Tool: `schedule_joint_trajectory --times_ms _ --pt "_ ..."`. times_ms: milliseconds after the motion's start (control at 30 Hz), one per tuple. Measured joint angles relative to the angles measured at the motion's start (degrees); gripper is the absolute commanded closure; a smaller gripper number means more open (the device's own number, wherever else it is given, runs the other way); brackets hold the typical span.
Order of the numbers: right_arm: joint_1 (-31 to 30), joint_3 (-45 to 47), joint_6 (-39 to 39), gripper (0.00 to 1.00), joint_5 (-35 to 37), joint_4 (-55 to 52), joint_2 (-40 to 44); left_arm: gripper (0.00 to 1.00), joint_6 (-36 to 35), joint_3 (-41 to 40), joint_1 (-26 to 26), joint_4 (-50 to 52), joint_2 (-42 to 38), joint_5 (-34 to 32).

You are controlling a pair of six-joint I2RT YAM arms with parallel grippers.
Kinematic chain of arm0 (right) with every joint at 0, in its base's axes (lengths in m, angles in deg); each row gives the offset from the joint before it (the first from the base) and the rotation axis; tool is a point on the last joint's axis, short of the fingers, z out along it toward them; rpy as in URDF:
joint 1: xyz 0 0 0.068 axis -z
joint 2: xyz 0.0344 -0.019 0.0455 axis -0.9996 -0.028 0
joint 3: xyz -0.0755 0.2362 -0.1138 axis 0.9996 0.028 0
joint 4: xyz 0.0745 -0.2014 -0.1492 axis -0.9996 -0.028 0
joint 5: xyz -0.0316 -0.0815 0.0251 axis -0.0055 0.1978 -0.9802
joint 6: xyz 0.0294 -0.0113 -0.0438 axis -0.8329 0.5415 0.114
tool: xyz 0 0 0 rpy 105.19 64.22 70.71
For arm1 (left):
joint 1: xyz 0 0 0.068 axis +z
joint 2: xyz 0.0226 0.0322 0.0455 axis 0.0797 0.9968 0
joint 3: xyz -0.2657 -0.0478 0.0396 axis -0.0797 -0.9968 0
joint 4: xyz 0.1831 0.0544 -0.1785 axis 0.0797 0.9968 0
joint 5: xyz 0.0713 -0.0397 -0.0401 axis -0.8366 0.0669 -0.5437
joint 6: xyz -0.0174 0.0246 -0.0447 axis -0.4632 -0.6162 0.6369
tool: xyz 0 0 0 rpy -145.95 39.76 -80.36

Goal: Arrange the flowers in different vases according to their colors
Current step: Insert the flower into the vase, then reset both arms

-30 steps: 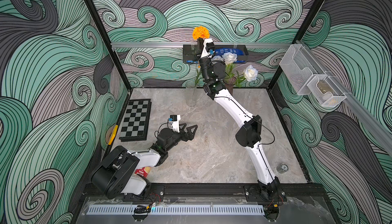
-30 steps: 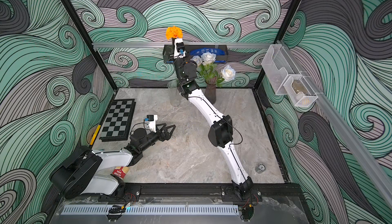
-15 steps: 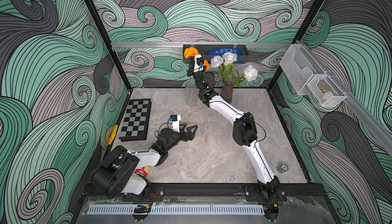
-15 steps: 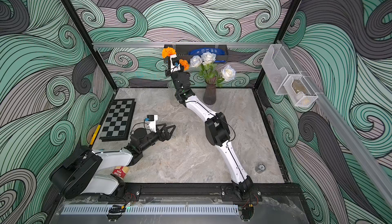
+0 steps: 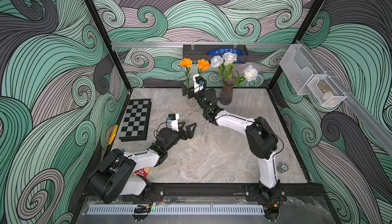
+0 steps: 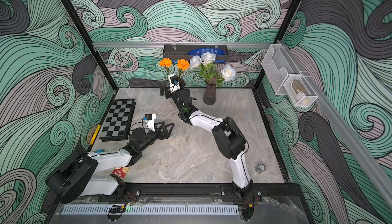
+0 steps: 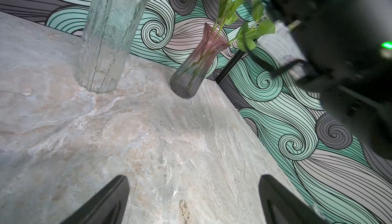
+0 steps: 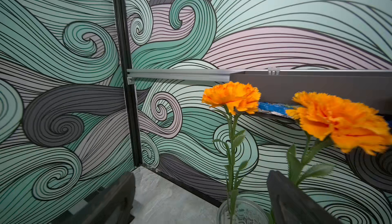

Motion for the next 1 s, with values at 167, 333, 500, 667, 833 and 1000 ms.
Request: schedule_joint_trajectory --times_ms 167,333,500,667,833,1000 --pt "-0.3 21.3 -2.0 0.00 -1.6 2.6 17.5 0.01 0.0 -0.1 0.0 1.9 -1.1 -2.6" --pt "-0.5 31.0 -3.0 0.00 -2.8 -4.2 30.9 0.01 -0.5 -0.1 0.0 2.8 -2.8 -5.8" --pt "-1.0 40.2 -2.5 0.00 -0.8 -8.6 39.8 0.01 -0.5 -0.1 0.0 3.9 -3.9 -7.8" --pt "-1.1 51.0 -4.4 0.00 4.9 -9.6 39.0 0.01 -1.2 -1.0 -0.1 4.8 -6.6 -9.2" --pt "-1.1 51.9 -6.2 0.00 7.6 -11.5 36.8 0.01 -1.8 -2.5 -0.2 5.1 -9.7 -12.1" --pt "-1.1 51.9 -8.6 0.00 9.6 -11.5 38.4 0.02 -1.0 -3.3 -0.2 4.8 -10.2 -12.5"
